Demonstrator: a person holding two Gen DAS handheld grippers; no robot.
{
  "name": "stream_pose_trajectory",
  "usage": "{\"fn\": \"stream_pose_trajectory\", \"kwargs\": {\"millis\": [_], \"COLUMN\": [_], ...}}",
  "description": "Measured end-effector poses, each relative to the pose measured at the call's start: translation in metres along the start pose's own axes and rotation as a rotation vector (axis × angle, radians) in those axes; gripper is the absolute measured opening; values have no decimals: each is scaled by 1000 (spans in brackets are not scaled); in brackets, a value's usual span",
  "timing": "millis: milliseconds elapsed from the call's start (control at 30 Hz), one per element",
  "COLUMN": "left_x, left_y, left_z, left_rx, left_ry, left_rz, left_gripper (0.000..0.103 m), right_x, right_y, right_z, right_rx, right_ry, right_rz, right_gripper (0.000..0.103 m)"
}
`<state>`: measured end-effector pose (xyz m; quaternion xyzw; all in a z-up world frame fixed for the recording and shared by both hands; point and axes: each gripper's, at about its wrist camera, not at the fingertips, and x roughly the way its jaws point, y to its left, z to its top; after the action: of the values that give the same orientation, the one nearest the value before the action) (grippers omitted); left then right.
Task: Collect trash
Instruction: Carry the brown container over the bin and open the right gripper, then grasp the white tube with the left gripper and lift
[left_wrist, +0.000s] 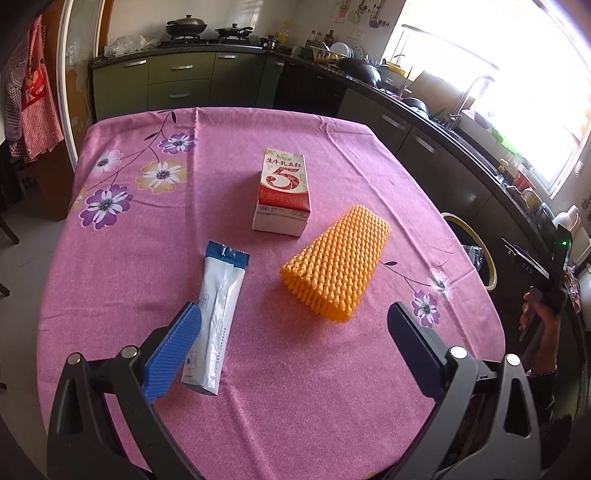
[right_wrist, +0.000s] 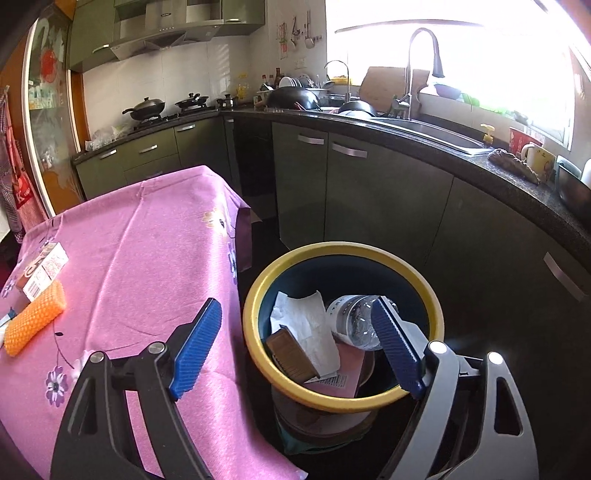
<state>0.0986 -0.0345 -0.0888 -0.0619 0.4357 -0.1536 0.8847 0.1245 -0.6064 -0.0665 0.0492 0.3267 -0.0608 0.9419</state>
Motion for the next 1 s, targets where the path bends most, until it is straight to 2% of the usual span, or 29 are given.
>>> {"fn": "stream_pose_trajectory", "kwargs": {"millis": [200,267,333,433,667,833,1000], "left_x": [29,34,38,40,43,41,35], "left_y": [26,34,40,42,34,29,21], "left_z": [0,-1,-1,-1,-1,-3,-8], "left_rx": [-19,-18,-29,-11,83,128,153], "left_ry": [87,102,115,118,122,114,106], "left_rz": [16,37,46,77,169,181,171], "left_gripper": [95,91,79,66,45,23,20], "right_x": [-11,-11,-10,-7,-3,-3,-4], "right_y": [10,12,14,17,21,20,18], "right_z": [-3,-3,-3,-2,-1,-2,-1], "right_rx": [4,1,0,-2,-10,-8,-4], "right_ry": [0,6,12,22,27,30,30], "right_rz": [43,52,56,71,89,92,98], "right_gripper": [83,83,83,83,84,84,84]}}
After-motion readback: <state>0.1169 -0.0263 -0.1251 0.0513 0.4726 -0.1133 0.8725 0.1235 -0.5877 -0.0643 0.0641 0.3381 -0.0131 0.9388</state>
